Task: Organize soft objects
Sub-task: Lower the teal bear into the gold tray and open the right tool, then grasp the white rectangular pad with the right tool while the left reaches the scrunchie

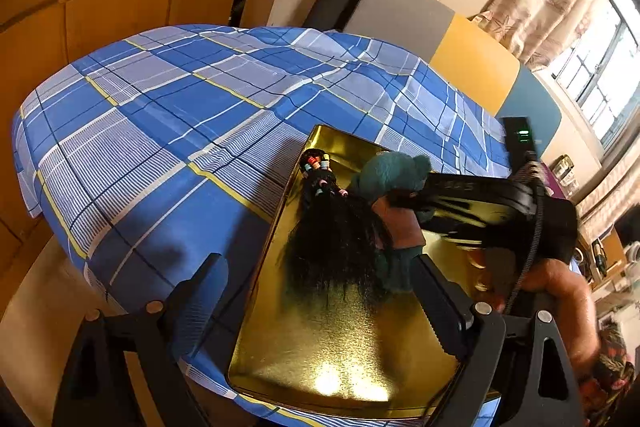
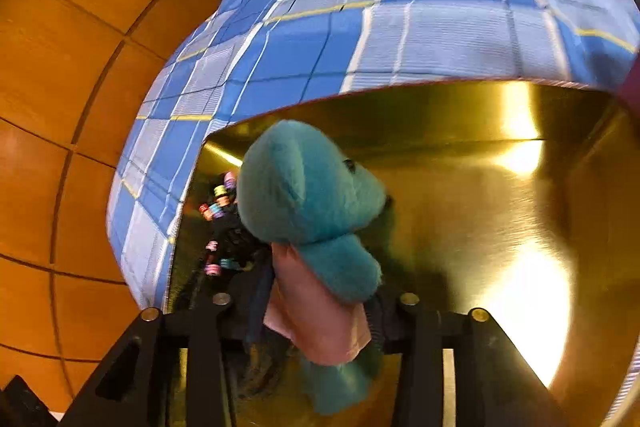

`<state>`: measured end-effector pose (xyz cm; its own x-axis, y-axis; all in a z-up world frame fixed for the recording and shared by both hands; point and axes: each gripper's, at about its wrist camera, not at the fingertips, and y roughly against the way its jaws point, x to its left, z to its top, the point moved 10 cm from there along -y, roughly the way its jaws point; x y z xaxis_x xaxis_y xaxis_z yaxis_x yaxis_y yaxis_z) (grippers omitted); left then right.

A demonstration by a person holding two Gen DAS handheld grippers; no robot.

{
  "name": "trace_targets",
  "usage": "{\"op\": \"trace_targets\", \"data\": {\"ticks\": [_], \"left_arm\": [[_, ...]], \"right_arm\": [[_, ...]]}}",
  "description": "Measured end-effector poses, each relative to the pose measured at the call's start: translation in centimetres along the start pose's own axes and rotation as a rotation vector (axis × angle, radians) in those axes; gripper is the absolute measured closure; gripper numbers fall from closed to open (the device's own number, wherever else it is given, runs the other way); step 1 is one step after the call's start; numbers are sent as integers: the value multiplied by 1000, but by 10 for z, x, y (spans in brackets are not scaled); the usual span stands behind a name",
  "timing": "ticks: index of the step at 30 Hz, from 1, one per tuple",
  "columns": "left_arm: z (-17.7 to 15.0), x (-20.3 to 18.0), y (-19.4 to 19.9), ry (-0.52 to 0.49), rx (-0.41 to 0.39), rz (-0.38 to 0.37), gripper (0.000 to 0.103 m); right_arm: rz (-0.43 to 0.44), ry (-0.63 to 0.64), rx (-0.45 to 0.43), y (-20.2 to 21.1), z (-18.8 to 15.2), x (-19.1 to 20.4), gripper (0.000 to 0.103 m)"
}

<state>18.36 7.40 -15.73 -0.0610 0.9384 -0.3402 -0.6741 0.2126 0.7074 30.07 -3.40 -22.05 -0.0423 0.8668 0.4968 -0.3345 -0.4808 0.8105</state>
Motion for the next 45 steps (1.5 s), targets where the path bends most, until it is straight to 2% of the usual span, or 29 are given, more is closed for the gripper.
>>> {"op": "trace_targets", "data": {"ticks": [2,12,18,24,30,32,34,41,45], "left_arm": [[-2,-2,-1,-5,4,-2,10],[-13,-20,-1,-65,13,-23,10],[-24,-41,-1,-112,29,-63,7],[-46,-74,-4,-180,86,-140,5],[-70,-116,4,-291,88,-203,3],[-79,-130,7,-317,93,-229,3],[-90,-146,10,-343,107,-265,3],[-122,-207,14,-479,135,-326,3],[-132,-235,14,-522,150,-347,3]], "right_arm": [[-21,14,-53,17,3,-5,53],[-133,218,-199,84,-2,3,52],[-213,339,-258,124,-29,6,52],[-282,374,-279,161,-61,-27,52],[-337,262,-260,196,-87,-101,50],[-366,206,-253,207,-93,-133,43],[-391,133,-243,217,-100,-169,41],[-484,-60,-237,252,-118,-273,41],[-563,-145,-270,285,-120,-331,41]]}}
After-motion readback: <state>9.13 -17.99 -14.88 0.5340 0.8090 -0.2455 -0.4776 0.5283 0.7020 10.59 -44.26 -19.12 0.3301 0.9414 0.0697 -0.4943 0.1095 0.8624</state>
